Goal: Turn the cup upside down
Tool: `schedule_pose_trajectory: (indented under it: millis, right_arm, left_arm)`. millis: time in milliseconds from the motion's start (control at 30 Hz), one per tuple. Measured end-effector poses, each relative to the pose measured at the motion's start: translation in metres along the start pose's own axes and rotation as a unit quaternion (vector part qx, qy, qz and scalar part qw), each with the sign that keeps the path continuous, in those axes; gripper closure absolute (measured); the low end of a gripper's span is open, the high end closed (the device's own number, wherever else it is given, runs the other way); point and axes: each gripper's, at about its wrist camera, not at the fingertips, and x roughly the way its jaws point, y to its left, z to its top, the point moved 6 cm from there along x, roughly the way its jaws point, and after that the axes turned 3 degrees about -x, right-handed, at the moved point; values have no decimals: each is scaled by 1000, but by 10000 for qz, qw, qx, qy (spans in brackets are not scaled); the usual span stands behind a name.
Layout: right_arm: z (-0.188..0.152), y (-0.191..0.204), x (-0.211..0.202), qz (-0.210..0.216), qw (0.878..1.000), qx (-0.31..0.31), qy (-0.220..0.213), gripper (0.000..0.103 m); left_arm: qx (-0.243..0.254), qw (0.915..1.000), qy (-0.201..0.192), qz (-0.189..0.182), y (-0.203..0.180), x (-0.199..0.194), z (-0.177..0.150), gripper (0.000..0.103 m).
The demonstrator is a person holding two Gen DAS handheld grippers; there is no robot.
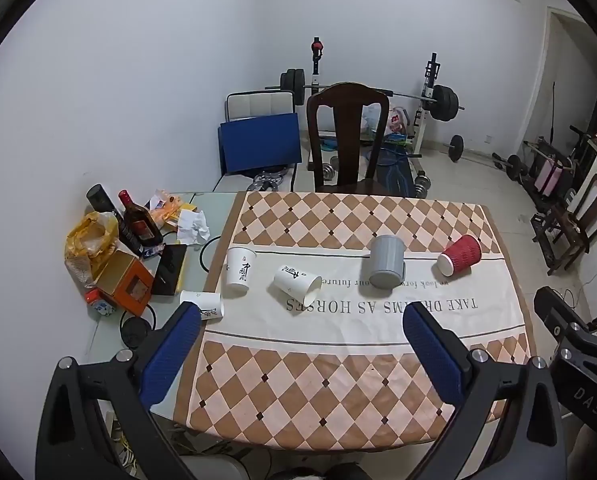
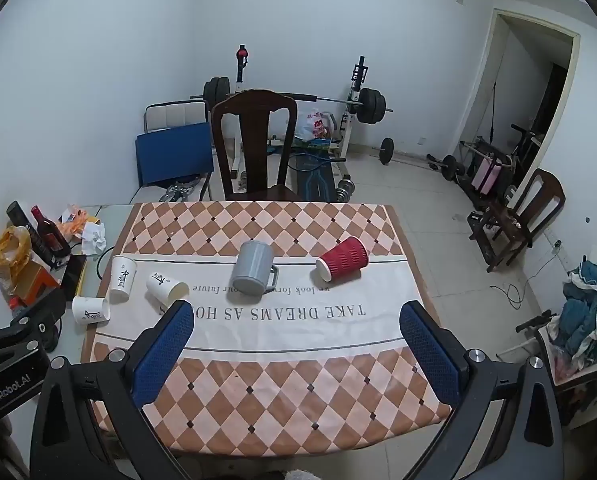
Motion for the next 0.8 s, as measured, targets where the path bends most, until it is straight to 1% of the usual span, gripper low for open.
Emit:
schedule_pose_trajectory:
  millis: [33,200,233,300,367,533,800]
  right_arm:
    - [0,0,0,56,10000,73,-16,0]
    - [-1,0,2,34,10000,36,44,0]
    - [-1,0,3,40,10000,29,54,0]
    - [-2,1,4,30,10000,5,79,0]
    - [0,-1,1,69,10000,59,22,0]
    - [-2,2,1,47,10000,42,47,0]
    - [-2,0,6,52,9999,30,85,0]
  left_arm:
    - [1,10000,-1,6,0,0,0,0]
    - [20,10000,-11,7,0,-1,-1,0]
    - [27,10000,-3,6,-6,-1,-2,0]
    - [22,10000,6,1,-7,-1,-4,0]
    - [41,10000,69,10,-12,4,-7,0]
    - [47,9998,179,-48,-5,8,-5,0]
    - [52,9998,203,-52,-5,9,-6,0]
